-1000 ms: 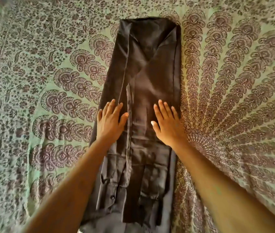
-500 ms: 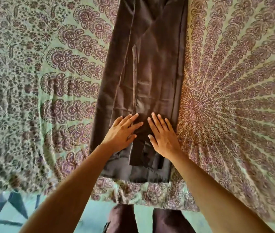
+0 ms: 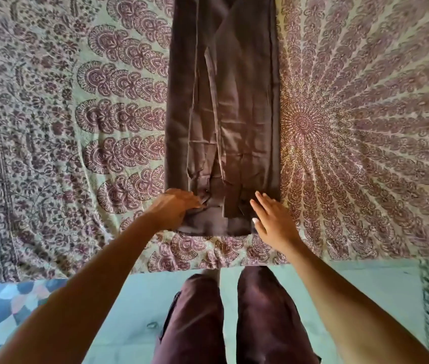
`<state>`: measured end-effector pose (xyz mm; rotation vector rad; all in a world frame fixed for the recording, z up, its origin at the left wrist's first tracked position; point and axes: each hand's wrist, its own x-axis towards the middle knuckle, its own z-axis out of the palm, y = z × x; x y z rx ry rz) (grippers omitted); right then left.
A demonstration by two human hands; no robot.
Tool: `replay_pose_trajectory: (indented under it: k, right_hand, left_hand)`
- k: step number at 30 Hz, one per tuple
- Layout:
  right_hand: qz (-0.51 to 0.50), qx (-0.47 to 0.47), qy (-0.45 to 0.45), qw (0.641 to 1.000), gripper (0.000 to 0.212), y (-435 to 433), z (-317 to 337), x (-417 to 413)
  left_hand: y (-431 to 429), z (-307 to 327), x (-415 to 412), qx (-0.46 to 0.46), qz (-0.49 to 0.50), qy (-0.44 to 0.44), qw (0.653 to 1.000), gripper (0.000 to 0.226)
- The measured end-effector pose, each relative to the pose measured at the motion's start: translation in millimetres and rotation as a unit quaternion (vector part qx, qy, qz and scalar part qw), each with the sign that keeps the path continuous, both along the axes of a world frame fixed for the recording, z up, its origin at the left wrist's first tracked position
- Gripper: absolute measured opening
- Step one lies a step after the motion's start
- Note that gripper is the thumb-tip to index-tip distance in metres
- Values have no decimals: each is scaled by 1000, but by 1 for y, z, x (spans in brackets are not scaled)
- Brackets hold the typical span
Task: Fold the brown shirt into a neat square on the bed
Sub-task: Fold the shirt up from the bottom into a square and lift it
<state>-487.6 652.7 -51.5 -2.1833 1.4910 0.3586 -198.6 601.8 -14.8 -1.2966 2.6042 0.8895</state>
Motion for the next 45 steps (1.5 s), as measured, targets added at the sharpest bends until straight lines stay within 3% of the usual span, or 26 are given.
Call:
replay_pose_trajectory:
  k: [2, 4, 7, 10, 14, 17, 20, 23, 25, 26, 28, 31, 33, 37, 40, 45]
  right_hand:
    - [-10, -21, -12, 1000, 45, 5, 9, -5]
    - [-7, -39, 10, 999, 60, 6, 14, -14]
    - [35, -56, 54, 996, 84, 6, 13, -29]
    - [116, -85, 78, 987, 94, -6, 4, -38]
    - [235, -133, 59, 961, 90, -25, -11, -43]
    - [265, -122, 43, 956, 90, -31, -16, -51]
    - [261, -135, 3, 956, 73, -37, -17, -46]
    - [167, -145, -105, 970, 48, -44, -14, -32]
    - [1, -108, -192, 975, 35, -49, -4, -21]
    - [-100, -92, -230, 964, 32, -54, 5, -15]
    - [-279, -56, -327, 901, 18, -75, 25, 0]
    - [-418, -54, -439, 794, 21, -128, 45, 13]
    - [-444, -83, -462, 763, 27, -164, 49, 13]
    - [-468, -83, -446, 759, 22, -233, 49, 10]
    - [-467, -83, -424, 772, 34, -275, 24, 4]
    - [-489, -19, -397, 776, 19, -318, -12, 0]
  left_hand:
    - [-3, 9, 10, 6, 40, -16, 999, 47]
    - [-9, 4, 24, -23, 33, -41, 998, 58]
    - [-14, -9, 42, -58, -68, -135, 987, 75]
    - [-19, -16, 46, -101, -205, -185, 956, 80]
    - [-19, -23, 42, -120, -309, -204, 921, 81]
    - [-16, -36, 44, -131, -316, -168, 925, 73]
    - [-18, -44, 44, -121, -294, -122, 940, 60]
    - [-18, -42, 40, -45, -194, -72, 977, 52]
    - [-19, -30, 31, 76, -6, 3, 997, 43]
    - [-26, -23, 26, 133, 106, 40, 985, 37]
    - [-47, -8, 15, 220, 298, 150, 917, 27]
    - [-95, 19, 4, 244, 479, 270, 799, 29]
    - [-127, 33, -4, 228, 523, 306, 763, 26]
    - [-189, 35, -10, 174, 566, 372, 714, 30]
    - [-229, 11, -9, 159, 587, 359, 708, 29]
    - [-267, -44, -3, 151, 640, 279, 700, 23]
